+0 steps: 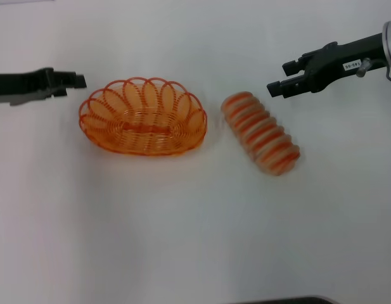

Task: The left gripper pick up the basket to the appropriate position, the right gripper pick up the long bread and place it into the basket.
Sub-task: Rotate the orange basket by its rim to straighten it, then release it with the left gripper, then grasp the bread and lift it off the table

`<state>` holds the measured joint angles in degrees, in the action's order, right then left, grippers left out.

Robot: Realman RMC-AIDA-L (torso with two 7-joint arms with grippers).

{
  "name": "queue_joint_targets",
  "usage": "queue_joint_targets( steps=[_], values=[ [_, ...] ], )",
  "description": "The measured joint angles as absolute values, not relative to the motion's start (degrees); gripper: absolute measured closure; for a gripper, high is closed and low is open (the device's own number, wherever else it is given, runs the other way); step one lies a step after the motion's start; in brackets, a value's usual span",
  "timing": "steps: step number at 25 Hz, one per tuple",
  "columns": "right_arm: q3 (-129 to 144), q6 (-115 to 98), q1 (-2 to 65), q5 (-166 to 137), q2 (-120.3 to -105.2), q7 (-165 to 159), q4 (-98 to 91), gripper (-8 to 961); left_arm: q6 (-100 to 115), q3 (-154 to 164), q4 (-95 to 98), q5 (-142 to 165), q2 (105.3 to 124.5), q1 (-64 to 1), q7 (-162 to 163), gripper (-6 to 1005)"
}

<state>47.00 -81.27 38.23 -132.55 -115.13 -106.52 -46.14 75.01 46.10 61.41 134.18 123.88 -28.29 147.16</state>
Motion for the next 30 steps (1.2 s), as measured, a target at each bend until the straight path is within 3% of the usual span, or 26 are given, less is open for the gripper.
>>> queue_joint_targets(
  steps=[7,13,17,20,26,30],
  values=[
    [46.9,-81.3,38.2,-132.1,-115.46,-106.1,-46.1,228,81.8,41.4,60.9,125.5,122.63,-28.5,125.3,492],
    [46.8,-83.4,38.2,-131.3,-115.62,-103.8,-46.1,228,93.2,38.6,59.4,125.1,119.99,-30.2,110.7,492],
    [46.2,-83.6,37.5,-128.3,-115.46,-103.0,-46.1,225,97.0,37.9,60.0,125.7,119.63,-30.3,102.4,493],
    [44.7,-85.0,37.1,-126.8,-115.16,-103.2,-46.1,220,97.5,38.8,60.8,127.1,119.55,-30.5,100.2,433],
    [40.8,-87.1,36.9,-126.3,-115.15,-105.1,-46.1,68,97.6,40.4,63.0,130.5,119.84,-30.8,98.8,312],
    [39.1,-85.6,36.7,-126.1,-115.61,-109.5,-45.7,24,97.4,39.7,63.8,130.5,119.84,-30.6,97.4,231]
  ],
)
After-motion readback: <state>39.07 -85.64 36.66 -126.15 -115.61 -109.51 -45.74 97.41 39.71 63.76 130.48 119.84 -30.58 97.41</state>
